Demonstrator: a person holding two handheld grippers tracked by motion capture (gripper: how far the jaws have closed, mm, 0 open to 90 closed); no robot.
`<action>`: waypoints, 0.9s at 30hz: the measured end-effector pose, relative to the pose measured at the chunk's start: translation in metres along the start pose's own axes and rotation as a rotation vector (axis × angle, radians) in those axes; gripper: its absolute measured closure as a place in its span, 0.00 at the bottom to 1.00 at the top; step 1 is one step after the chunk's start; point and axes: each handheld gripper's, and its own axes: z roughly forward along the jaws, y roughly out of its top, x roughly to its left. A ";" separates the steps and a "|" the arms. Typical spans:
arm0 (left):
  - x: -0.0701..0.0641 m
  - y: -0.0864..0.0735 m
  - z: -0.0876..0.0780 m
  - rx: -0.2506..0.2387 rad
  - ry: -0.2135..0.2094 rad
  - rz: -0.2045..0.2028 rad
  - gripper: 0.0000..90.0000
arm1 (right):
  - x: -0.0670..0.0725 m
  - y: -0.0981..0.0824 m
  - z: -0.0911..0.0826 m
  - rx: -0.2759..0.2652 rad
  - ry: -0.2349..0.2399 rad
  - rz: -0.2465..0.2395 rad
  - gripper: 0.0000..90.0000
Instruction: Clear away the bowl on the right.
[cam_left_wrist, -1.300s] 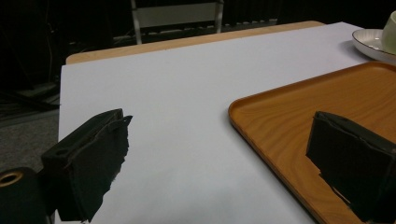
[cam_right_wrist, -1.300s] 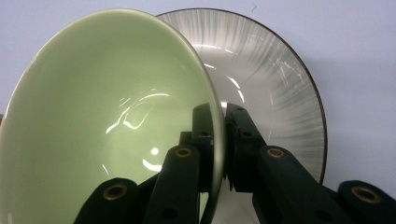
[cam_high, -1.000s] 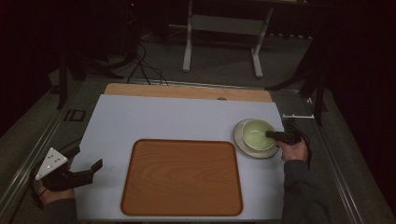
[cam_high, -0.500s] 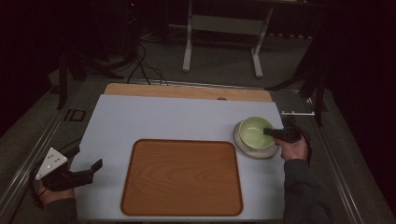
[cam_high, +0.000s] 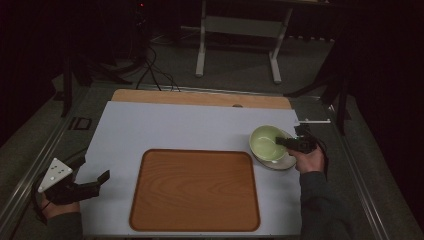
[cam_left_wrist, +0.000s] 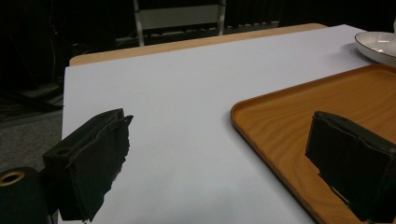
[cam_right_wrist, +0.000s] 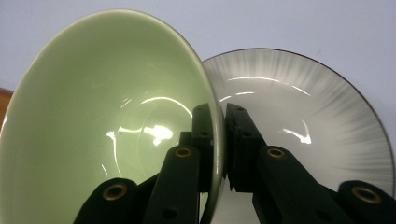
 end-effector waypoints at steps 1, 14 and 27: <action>0.000 0.000 0.000 0.000 -0.001 0.000 0.07 | 0.002 0.000 0.000 -0.001 0.001 -0.002 0.92; 0.000 0.000 0.000 0.000 0.001 0.001 0.07 | 0.015 -0.004 0.000 -0.012 0.042 -0.030 0.92; 0.000 0.000 0.000 -0.005 0.005 -0.005 0.07 | 0.032 -0.005 0.006 -0.017 0.077 -0.056 0.92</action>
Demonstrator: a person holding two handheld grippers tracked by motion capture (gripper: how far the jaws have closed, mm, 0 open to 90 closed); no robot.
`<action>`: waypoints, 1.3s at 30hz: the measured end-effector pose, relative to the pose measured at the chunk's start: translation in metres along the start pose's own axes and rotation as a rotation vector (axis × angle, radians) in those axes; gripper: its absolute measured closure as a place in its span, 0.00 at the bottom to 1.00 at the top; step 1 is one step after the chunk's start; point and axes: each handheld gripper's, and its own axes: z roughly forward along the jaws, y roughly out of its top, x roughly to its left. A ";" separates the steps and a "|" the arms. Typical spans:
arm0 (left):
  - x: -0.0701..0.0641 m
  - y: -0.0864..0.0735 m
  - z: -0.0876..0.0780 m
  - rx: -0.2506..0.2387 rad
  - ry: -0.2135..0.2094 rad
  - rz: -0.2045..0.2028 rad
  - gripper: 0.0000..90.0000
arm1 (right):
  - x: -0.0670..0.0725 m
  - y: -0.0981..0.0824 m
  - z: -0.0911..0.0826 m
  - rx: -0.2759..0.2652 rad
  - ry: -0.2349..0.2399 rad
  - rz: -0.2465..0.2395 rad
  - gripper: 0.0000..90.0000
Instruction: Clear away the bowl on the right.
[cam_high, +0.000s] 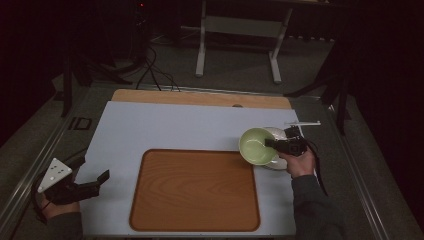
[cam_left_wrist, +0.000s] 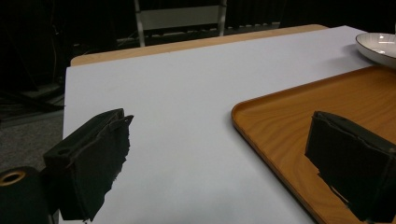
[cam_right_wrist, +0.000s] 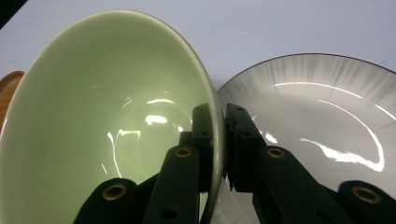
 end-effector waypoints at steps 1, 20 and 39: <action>0.000 0.000 0.000 0.000 0.001 0.000 0.07 | 0.001 0.000 0.000 0.000 0.003 -0.001 0.92; 0.000 0.000 0.000 0.000 0.000 0.002 0.07 | 0.025 0.004 0.007 -0.001 0.049 -0.048 0.92; 0.000 0.000 0.000 0.004 0.000 0.005 0.07 | 0.040 0.000 0.011 0.009 0.082 -0.072 0.92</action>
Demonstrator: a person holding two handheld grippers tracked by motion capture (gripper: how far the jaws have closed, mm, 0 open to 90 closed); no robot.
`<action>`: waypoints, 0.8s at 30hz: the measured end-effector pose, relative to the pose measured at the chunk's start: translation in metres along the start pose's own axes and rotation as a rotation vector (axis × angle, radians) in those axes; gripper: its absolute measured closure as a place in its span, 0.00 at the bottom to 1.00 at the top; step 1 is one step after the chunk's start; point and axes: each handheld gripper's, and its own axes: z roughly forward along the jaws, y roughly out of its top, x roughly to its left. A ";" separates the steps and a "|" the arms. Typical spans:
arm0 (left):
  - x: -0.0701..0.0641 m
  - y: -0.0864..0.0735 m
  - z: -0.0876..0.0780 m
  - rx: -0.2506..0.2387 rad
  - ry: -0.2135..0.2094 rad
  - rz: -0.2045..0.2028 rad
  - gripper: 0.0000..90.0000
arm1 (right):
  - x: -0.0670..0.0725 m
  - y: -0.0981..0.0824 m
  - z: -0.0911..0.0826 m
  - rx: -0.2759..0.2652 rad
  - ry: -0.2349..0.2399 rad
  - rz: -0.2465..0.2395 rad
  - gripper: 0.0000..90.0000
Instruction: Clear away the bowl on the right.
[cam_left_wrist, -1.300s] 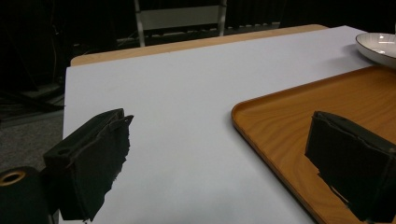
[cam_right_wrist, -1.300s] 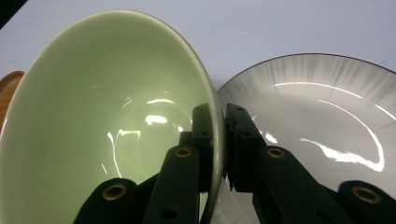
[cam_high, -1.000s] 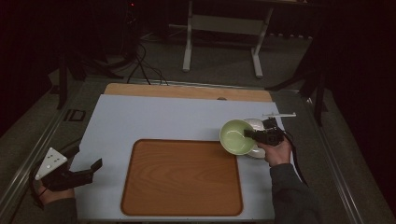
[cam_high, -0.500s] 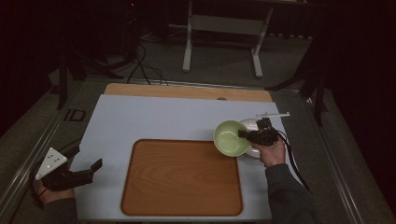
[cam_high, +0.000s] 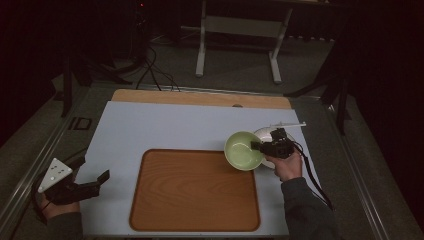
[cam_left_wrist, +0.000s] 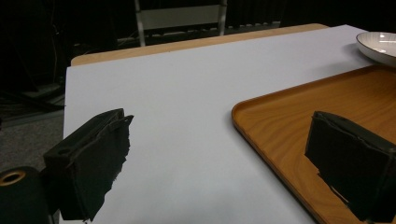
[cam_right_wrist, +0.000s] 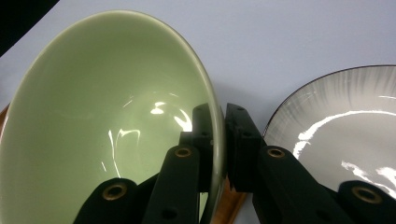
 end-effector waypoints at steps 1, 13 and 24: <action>0.000 0.000 0.000 0.000 0.000 -0.001 0.07 | 0.001 -0.001 0.000 0.002 0.003 -0.001 0.92; 0.000 0.000 0.000 -0.001 0.000 0.000 0.07 | 0.009 -0.006 0.006 0.011 0.027 -0.020 0.92; 0.000 0.000 0.000 0.001 0.000 -0.001 0.07 | 0.016 -0.011 0.013 0.015 0.050 -0.042 0.92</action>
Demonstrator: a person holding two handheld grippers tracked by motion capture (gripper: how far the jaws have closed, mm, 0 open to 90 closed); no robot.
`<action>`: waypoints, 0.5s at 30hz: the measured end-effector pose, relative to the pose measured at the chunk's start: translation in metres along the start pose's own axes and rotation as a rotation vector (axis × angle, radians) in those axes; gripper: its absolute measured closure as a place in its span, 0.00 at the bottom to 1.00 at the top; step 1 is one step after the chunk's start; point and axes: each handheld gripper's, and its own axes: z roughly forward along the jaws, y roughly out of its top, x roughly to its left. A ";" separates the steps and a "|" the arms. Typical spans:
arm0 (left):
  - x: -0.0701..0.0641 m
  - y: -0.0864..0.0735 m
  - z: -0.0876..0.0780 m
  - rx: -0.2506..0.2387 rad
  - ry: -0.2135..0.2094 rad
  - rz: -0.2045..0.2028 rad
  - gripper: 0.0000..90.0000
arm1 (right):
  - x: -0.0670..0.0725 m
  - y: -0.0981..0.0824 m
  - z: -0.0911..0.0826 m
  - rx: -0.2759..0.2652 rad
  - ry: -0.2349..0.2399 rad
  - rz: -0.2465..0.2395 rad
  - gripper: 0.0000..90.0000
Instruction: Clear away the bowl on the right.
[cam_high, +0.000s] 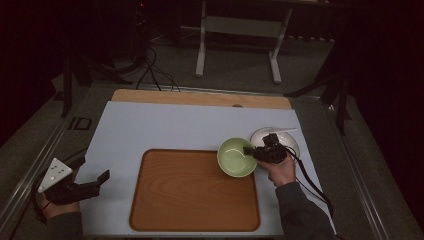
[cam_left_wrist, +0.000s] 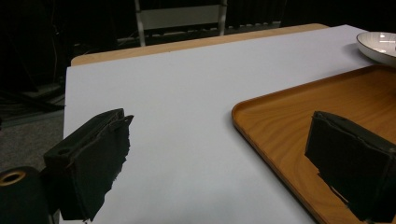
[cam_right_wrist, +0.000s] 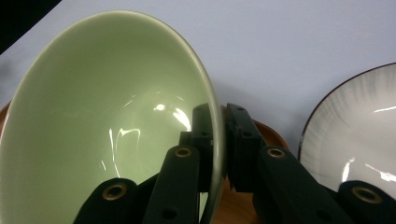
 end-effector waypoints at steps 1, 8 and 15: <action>0.000 0.000 0.000 0.000 0.000 0.000 0.07 | 0.001 0.000 0.000 0.000 0.003 0.001 0.92; 0.000 0.000 0.000 -0.001 0.000 0.000 0.07 | 0.004 -0.002 0.000 -0.005 0.015 -0.007 0.92; 0.000 0.000 0.000 -0.001 0.000 0.001 0.07 | 0.008 -0.005 0.002 -0.001 0.014 -0.028 0.92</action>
